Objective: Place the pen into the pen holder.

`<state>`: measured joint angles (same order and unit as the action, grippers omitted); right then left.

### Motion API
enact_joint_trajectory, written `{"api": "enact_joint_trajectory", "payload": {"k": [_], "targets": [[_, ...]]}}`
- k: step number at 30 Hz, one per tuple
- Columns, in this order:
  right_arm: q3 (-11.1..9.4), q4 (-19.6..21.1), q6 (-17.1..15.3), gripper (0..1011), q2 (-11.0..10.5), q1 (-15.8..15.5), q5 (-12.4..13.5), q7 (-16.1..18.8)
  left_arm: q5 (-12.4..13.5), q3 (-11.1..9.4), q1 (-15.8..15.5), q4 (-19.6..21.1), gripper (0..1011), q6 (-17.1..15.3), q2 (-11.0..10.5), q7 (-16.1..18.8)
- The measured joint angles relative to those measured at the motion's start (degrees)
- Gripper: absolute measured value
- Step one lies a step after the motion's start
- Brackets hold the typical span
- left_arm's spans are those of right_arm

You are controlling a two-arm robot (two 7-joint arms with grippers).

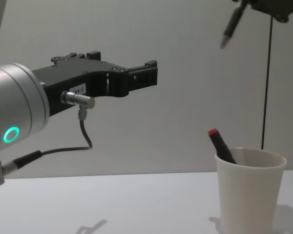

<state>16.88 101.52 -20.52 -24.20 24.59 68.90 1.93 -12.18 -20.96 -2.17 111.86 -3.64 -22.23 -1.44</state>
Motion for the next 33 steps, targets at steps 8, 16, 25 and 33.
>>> {"api": "enact_joint_trajectory", "payload": {"k": [8, 16, 25, 33], "targets": [[-0.1, 2.8, 0.7, 132, -4.0, -2.5, -6.3, 0.2, 0.0, 0.0, 0.0, 0.0, 1001, 0.0, 0.0, 0.0], [-0.1, 5.1, 1.7, 132, -7.4, -5.1, -11.8, 0.3, 0.0, 0.0, 0.0, 0.0, 1001, 0.0, 0.0, 0.0], [0.3, 7.5, 3.3, 132, -11.2, -8.4, -19.0, -0.2, 0.0, 0.0, 0.0, 0.0, 1001, 0.0, 0.0, 0.0], [0.8, 9.1, 4.5, 132, -14.0, -11.0, -25.1, -0.9, 0.0, 0.0, 0.0, 0.0, 1001, 0.0, 0.0, 0.0]]}}
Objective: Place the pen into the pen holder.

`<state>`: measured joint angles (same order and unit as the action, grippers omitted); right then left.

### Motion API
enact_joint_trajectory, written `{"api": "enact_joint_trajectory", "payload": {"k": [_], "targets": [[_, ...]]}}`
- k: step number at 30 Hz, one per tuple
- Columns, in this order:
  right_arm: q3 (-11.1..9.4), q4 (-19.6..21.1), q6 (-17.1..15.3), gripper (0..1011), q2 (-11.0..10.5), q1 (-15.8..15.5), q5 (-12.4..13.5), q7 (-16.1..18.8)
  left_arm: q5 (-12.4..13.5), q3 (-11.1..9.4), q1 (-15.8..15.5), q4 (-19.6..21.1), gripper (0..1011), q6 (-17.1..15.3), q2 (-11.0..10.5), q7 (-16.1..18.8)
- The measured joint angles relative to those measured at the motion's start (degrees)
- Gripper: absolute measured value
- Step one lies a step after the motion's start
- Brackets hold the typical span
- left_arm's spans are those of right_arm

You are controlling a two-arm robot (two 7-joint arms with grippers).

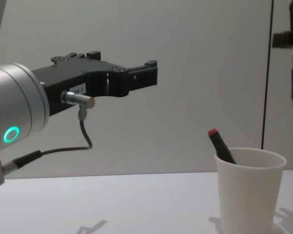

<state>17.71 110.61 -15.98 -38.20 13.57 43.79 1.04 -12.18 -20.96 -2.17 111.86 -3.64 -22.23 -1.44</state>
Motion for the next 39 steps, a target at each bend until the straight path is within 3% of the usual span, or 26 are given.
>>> {"api": "enact_joint_trajectory", "payload": {"k": [10, 12, 13, 18, 25, 39], "targets": [[1.0, 1.6, 1.3, 132, -2.7, -3.2, -9.2, -1.5, 0.0, 0.0, 0.0, 0.0, 1001, 0.0, 0.0, 0.0], [1.5, 2.0, 1.5, 132, -3.1, -4.0, -12.1, -1.9, 0.0, 0.0, 0.0, 0.0, 1001, 0.0, 0.0, 0.0], [1.5, 2.0, 1.5, 132, -3.1, -4.0, -12.1, -1.9, 0.0, 0.0, 0.0, 0.0, 1001, 0.0, 0.0, 0.0], [2.5, 2.5, 1.7, 132, -3.5, -5.1, -18.2, -2.8, 0.0, 0.0, 0.0, 0.0, 1001, 0.0, 0.0, 0.0], [4.0, 2.7, 1.7, 132, -2.7, -5.9, -26.5, -3.8, 0.0, 0.0, 0.0, 0.0, 1001, 0.0, 0.0, 0.0], [5.3, 2.8, 1.6, 132, 0.1, -5.5, -34.8, -4.1, 0.0, 0.0, 0.0, 0.0, 1001, 0.0, 0.0, 0.0]]}}
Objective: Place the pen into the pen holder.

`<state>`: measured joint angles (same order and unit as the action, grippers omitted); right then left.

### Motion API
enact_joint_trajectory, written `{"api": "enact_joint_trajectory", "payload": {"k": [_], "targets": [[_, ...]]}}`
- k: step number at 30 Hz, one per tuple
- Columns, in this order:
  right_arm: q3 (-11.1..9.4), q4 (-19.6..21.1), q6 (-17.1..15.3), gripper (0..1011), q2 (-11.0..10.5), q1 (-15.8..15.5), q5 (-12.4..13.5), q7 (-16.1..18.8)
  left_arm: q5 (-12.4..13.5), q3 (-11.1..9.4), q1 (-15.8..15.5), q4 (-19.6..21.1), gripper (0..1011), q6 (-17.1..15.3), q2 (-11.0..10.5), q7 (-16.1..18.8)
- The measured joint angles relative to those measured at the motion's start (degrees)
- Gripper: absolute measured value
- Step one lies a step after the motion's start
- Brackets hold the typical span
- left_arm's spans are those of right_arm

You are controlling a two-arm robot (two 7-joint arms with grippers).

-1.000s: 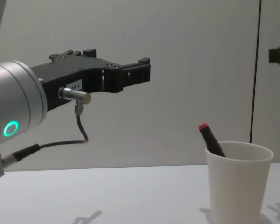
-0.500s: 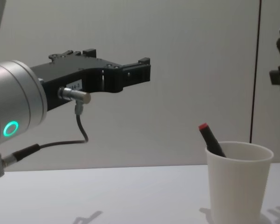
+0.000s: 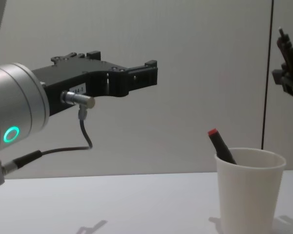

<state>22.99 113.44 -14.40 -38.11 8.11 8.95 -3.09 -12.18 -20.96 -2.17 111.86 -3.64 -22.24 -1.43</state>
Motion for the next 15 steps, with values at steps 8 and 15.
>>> {"api": "enact_joint_trajectory", "payload": {"k": [8, 15], "targets": [[0.3, -0.5, -0.2, 132, 1.4, 0.4, -2.2, 0.8, 0.0, 0.0, 0.0, 0.0, 1001, 0.0, 0.0, 0.0], [0.4, -1.3, -0.3, 132, 2.7, 0.8, -3.1, 1.8, 0.0, 0.0, 0.0, 0.0, 1001, 0.0, 0.0, 0.0]]}}
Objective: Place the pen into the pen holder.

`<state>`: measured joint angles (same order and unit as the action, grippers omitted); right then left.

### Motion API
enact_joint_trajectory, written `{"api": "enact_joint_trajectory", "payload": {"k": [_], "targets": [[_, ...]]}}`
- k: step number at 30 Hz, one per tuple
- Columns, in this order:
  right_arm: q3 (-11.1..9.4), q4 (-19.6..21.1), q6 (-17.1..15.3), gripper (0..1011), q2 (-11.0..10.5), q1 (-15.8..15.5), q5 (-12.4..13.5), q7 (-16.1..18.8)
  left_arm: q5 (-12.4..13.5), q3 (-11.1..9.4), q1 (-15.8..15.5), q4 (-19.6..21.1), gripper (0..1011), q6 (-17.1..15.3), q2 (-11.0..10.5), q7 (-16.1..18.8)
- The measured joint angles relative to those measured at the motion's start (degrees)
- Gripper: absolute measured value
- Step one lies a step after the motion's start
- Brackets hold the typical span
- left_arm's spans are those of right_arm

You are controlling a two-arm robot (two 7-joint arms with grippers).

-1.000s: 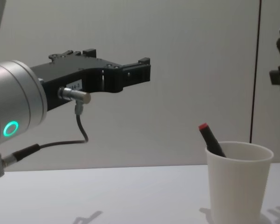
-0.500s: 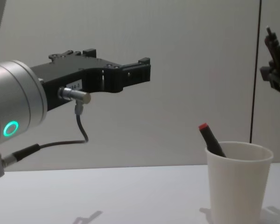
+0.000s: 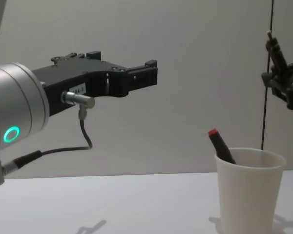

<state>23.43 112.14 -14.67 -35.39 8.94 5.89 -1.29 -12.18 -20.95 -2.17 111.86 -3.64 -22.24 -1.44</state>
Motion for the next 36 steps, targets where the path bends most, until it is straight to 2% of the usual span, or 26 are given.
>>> {"api": "enact_joint_trajectory", "payload": {"k": [20, 36], "targets": [[0.6, -2.2, 0.7, 132, 4.6, 1.7, -1.0, 3.2, 0.0, 0.0, 0.0, 0.0, 1001, 0.0, 0.0, 0.0], [0.1, -2.7, 0.3, 132, 4.8, 1.0, -1.0, 3.9, 0.0, 0.0, 0.0, 0.0, 1001, 0.0, 0.0, 0.0]]}}
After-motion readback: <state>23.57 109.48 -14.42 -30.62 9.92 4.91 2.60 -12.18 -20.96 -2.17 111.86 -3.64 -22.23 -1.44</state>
